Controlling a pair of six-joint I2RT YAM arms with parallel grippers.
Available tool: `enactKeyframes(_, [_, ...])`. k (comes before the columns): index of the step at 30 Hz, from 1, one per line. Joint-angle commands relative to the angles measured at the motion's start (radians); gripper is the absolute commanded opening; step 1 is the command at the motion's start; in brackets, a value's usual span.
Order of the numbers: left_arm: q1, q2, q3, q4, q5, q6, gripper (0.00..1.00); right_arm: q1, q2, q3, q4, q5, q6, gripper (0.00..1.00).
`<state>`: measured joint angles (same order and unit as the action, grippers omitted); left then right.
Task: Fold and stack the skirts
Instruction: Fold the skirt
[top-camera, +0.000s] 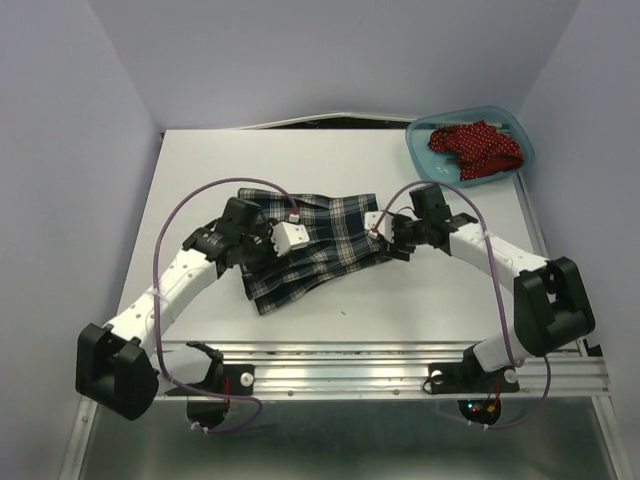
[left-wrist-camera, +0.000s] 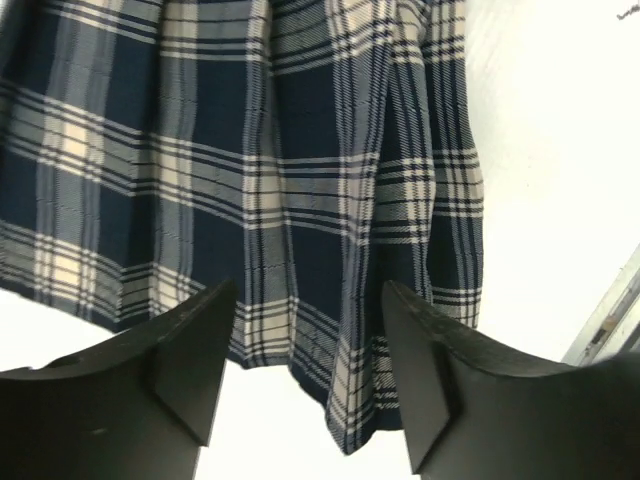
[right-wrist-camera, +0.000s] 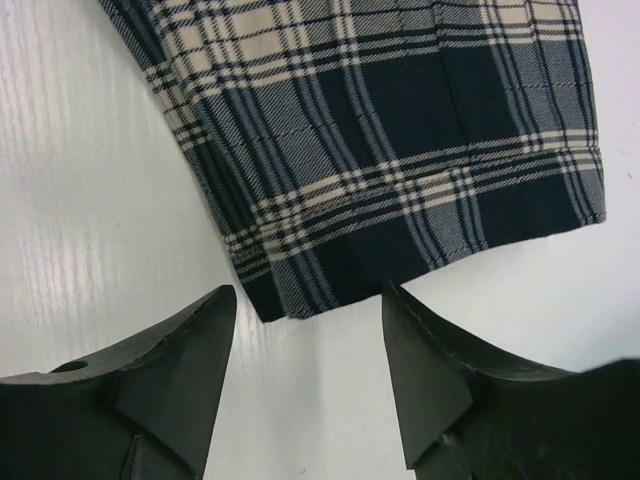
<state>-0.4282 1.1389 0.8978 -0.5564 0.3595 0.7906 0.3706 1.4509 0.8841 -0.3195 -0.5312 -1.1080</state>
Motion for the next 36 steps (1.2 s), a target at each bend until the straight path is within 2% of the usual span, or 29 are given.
enactKeyframes(1, [-0.015,0.102,0.007,-0.057,-0.022,-0.021,0.68,0.016,0.055,0.174,-0.093,-0.055,0.062,0.68])
enactKeyframes(4, [-0.021,0.169,-0.008,-0.083,0.030,-0.005,0.64,0.040,0.055,0.145,-0.099,-0.038,-0.027,0.69])
enactKeyframes(6, [-0.030,0.191,-0.020,-0.071,0.029,-0.005,0.58,0.062,0.062,0.118,-0.084,-0.004,-0.068,0.64])
enactKeyframes(10, [-0.046,0.266,-0.027,-0.051,0.025,0.006,0.44,0.100,0.135,0.130,-0.104,0.060,-0.089,0.44])
enactKeyframes(11, [-0.047,0.280,-0.027,-0.045,0.021,0.006,0.42,0.100,0.156,0.148,-0.122,0.063,-0.081,0.36])
enactKeyframes(14, [-0.050,0.359,-0.019,-0.042,-0.007,0.004,0.30,0.111,0.256,0.228,-0.241,0.105,-0.061,0.23])
enactKeyframes(16, [-0.050,0.380,-0.020,-0.037,-0.024,0.010,0.27,0.111,0.290,0.240,-0.280,0.135,-0.059,0.19])
enactKeyframes(21, [-0.050,0.424,-0.020,0.010,-0.085,0.002,0.27,0.111,0.385,0.292,-0.417,0.165,-0.018,0.12])
enactKeyframes(25, [-0.049,0.447,0.001,0.061,-0.190,-0.004,0.27,0.111,0.404,0.363,-0.561,0.096,0.013,0.12])
enactKeyframes(28, [-0.032,0.463,0.026,0.105,-0.250,0.038,0.27,0.111,0.384,0.473,-0.688,-0.015,0.056,0.12])
enactKeyframes(30, [0.003,0.475,0.073,0.125,-0.272,0.064,0.27,0.111,0.390,0.635,-0.740,-0.085,0.172,0.12])
enactKeyframes(31, [0.020,0.476,0.119,0.130,-0.268,0.067,0.30,0.093,0.396,0.697,-0.731,-0.102,0.265,0.12])
enactKeyframes(33, [0.058,0.473,0.170,0.124,-0.216,0.068,0.36,0.051,0.422,0.813,-0.702,-0.154,0.342,0.13])
enactKeyframes(34, [0.092,0.464,0.218,0.121,-0.191,0.065,0.41,0.016,0.462,0.919,-0.660,-0.185,0.418,0.15])
enactKeyframes(35, [0.106,0.457,0.243,0.109,-0.145,0.061,0.44,0.004,0.488,0.965,-0.632,-0.187,0.451,0.21])
enactKeyframes(36, [0.118,0.449,0.266,0.099,-0.120,0.056,0.47,-0.005,0.515,1.007,-0.606,-0.179,0.468,0.23])
